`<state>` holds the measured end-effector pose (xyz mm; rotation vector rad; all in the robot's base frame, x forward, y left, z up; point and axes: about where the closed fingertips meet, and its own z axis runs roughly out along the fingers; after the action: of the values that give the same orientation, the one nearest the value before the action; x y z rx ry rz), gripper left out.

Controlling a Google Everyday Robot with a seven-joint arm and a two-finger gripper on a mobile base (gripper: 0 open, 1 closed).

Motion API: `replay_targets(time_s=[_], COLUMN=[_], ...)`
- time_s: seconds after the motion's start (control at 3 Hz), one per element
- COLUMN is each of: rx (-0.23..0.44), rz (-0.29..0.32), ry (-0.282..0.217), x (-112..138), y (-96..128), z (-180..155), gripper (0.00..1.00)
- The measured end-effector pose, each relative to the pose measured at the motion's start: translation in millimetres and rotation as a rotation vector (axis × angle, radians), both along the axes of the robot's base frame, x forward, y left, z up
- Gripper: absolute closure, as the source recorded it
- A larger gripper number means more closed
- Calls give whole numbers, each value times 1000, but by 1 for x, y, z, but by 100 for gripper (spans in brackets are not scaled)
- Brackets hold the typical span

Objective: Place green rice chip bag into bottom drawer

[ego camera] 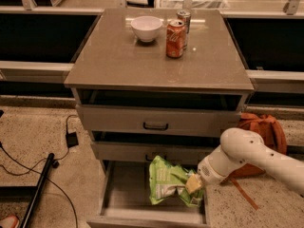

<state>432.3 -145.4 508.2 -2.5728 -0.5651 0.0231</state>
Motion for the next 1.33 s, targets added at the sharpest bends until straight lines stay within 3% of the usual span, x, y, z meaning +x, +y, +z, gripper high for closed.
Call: replay_targets(time_s=[0.33,0.67,1.0,1.33], rx=[7,6,9,24], rz=[9,-78,-115,-141], ry=[45,89,97,73], x=[-8,-16,-15,-6], y=[-2,-3,-1,-3], z=[-48,-94,-101,-111], gripper=[100,100,100,100])
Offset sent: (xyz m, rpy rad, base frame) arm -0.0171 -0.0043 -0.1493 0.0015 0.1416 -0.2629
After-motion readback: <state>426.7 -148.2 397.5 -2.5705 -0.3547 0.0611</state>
